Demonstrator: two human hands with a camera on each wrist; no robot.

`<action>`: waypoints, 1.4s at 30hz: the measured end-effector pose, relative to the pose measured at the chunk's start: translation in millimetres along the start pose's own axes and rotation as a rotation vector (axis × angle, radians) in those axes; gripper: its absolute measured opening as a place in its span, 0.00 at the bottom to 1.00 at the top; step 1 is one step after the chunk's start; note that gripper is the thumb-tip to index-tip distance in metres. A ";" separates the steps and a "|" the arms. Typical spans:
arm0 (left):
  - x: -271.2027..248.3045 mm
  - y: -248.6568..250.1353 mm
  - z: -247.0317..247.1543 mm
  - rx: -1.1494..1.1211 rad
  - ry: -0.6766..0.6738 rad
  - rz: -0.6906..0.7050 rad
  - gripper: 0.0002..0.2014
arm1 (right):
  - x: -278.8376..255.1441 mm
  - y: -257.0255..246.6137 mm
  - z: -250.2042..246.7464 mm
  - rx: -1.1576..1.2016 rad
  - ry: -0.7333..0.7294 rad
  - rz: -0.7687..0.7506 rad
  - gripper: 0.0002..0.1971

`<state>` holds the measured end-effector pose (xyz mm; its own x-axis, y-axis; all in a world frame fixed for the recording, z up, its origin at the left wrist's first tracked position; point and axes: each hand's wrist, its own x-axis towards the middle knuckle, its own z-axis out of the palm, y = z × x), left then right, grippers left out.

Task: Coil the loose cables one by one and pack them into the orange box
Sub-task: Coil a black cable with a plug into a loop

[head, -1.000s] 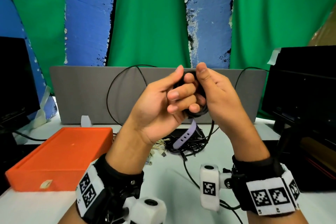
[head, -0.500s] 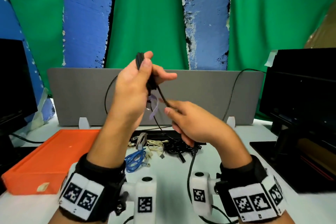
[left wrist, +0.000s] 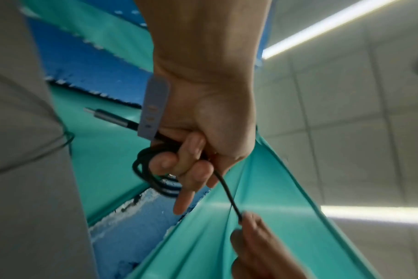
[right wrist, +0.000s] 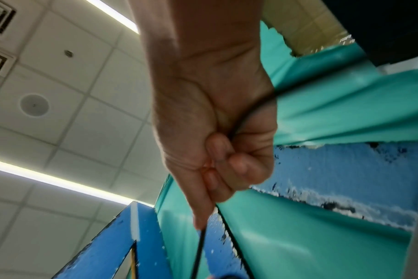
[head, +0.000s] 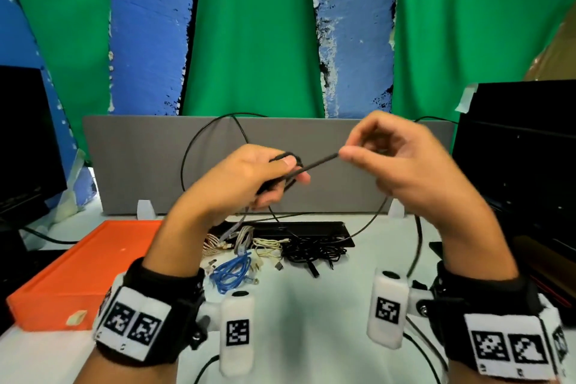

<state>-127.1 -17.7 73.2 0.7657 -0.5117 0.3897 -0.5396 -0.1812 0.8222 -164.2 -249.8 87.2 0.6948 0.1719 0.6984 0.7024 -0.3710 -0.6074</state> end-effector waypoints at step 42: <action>-14.1 36.4 24.0 -0.713 -0.297 0.014 0.22 | -2.7 -10.0 31.5 0.227 -0.235 -0.080 0.35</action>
<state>-165.9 -37.1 87.7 0.5797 -0.7323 0.3574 -0.1155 0.3603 0.9257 -168.2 -217.9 79.5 0.6338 0.4078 0.6573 0.7547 -0.1399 -0.6410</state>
